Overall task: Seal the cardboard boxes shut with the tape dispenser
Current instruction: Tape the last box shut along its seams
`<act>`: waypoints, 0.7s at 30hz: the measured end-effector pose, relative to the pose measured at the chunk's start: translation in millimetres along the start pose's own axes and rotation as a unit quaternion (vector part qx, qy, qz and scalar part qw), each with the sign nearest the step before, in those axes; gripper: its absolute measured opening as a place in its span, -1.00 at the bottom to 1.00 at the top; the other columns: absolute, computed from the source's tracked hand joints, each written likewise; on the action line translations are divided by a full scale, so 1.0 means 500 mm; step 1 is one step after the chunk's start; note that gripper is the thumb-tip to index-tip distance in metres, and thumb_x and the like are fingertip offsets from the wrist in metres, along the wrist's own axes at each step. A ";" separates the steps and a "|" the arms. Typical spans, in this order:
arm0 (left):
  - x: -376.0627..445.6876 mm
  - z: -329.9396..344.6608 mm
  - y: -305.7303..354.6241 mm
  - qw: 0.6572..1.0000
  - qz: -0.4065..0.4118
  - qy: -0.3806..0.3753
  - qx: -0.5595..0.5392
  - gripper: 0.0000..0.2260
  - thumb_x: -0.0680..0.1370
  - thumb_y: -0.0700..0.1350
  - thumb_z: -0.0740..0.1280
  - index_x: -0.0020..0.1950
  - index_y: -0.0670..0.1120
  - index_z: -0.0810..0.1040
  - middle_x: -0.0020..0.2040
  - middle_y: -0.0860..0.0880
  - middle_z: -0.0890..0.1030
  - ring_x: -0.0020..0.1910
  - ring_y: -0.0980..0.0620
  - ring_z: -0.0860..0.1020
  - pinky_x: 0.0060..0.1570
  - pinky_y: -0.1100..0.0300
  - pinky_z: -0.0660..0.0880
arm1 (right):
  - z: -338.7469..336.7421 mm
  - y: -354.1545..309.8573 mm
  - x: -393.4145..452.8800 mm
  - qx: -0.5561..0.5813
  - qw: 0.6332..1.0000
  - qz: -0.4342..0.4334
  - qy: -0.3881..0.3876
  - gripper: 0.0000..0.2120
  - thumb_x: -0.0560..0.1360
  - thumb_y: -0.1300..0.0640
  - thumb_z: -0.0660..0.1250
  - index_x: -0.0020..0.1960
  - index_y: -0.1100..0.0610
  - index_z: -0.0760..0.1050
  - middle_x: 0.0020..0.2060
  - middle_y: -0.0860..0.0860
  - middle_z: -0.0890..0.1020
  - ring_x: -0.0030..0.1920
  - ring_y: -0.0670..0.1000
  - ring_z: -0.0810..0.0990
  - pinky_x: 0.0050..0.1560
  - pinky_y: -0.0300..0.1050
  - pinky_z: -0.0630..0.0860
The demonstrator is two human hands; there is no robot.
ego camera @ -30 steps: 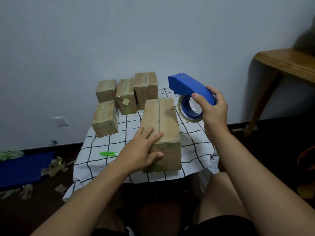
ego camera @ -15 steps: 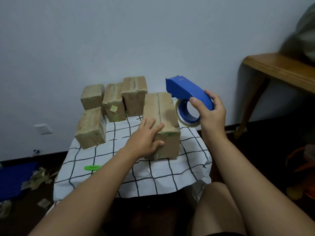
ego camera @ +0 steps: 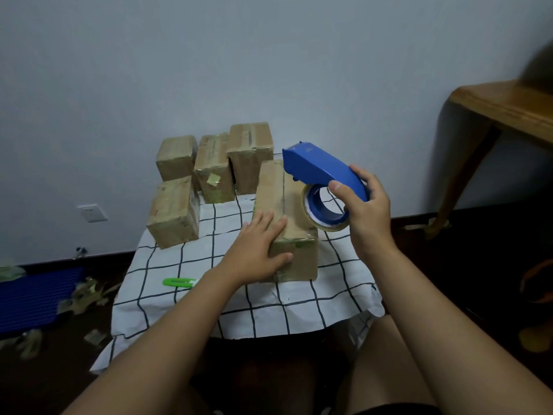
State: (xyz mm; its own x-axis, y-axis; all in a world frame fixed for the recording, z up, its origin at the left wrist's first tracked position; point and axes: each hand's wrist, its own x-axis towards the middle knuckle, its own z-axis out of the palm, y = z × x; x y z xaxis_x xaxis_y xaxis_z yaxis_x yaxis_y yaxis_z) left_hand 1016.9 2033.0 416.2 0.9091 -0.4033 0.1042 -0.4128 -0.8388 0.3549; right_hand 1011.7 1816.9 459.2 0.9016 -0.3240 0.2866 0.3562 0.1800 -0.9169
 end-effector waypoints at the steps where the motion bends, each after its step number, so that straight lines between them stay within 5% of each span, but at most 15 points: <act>1: -0.001 -0.011 0.003 0.997 -0.014 0.018 -0.075 -0.37 0.56 0.16 0.28 0.57 0.13 0.12 0.59 0.01 0.11 0.57 0.02 -0.03 0.48 -0.02 0.02 | -0.002 -0.003 -0.003 0.007 1.000 0.003 -0.005 -0.49 0.23 -0.10 0.56 0.16 -0.10 0.56 0.05 -0.14 0.62 -0.02 -0.20 0.64 -0.06 -0.35 0.53; 3: 0.001 -0.044 0.010 0.956 -0.079 0.097 -0.264 -0.54 0.60 0.06 0.27 0.50 0.09 0.33 0.46 0.06 0.36 0.48 0.05 0.26 0.41 0.07 0.23 | -0.009 -0.010 -0.010 0.010 1.000 0.010 -0.022 -0.50 0.23 -0.09 0.56 0.16 -0.10 0.57 0.01 -0.17 0.64 -0.03 -0.18 0.64 -0.06 -0.32 0.53; 5: 0.009 -0.087 0.018 0.868 -0.165 0.170 -0.437 -0.72 0.61 -0.01 0.27 0.29 -0.02 0.55 0.20 0.03 0.62 0.21 0.04 0.56 0.11 0.18 0.50 | -0.018 -0.015 -0.019 0.006 0.999 0.015 -0.047 -0.49 0.24 -0.08 0.55 0.17 -0.08 0.58 0.00 -0.16 0.65 -0.05 -0.15 0.64 -0.08 -0.29 0.53; 8: 0.005 -0.142 0.030 0.768 -0.211 0.148 -0.586 -0.68 0.62 0.09 0.25 0.09 -0.13 0.62 -0.06 -0.11 0.71 -0.10 -0.01 0.68 -0.21 0.20 0.58 | -0.026 -0.024 -0.039 0.010 0.995 0.023 -0.096 -0.54 0.26 -0.07 0.54 0.16 -0.13 0.61 -0.06 -0.16 0.64 -0.17 -0.15 0.61 -0.14 -0.28 0.52; 12: -0.024 -0.170 0.046 0.726 -0.179 0.069 -0.661 -0.56 0.57 0.20 0.29 0.06 -0.18 0.63 -0.02 -0.16 0.70 -0.03 -0.10 0.69 -0.16 0.17 0.61 | -0.020 -0.028 -0.063 0.028 0.987 0.035 -0.151 -0.53 0.24 0.00 0.53 0.16 -0.07 0.62 -0.04 -0.05 0.60 -0.25 -0.15 0.59 -0.20 -0.28 0.52; 21: -0.053 -0.185 0.030 0.674 -0.160 0.070 -0.718 -0.75 0.52 0.00 0.41 0.01 -0.18 0.69 -0.04 -0.16 0.69 -0.09 -0.06 0.68 -0.12 0.14 0.61 | 0.009 -0.017 -0.075 0.016 0.982 0.055 -0.182 -0.45 0.24 0.00 0.52 0.23 0.00 0.57 0.06 0.03 0.57 -0.23 -0.14 0.62 -0.20 -0.27 0.54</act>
State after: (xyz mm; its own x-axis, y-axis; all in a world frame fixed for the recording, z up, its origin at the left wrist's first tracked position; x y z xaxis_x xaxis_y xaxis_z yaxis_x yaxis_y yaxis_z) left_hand 991.7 2065.1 504.8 0.9764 -0.1637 -0.1407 0.1944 0.3838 0.9027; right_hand 975.9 1831.6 457.7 0.9611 0.0525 0.2713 0.2531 0.2267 -0.9405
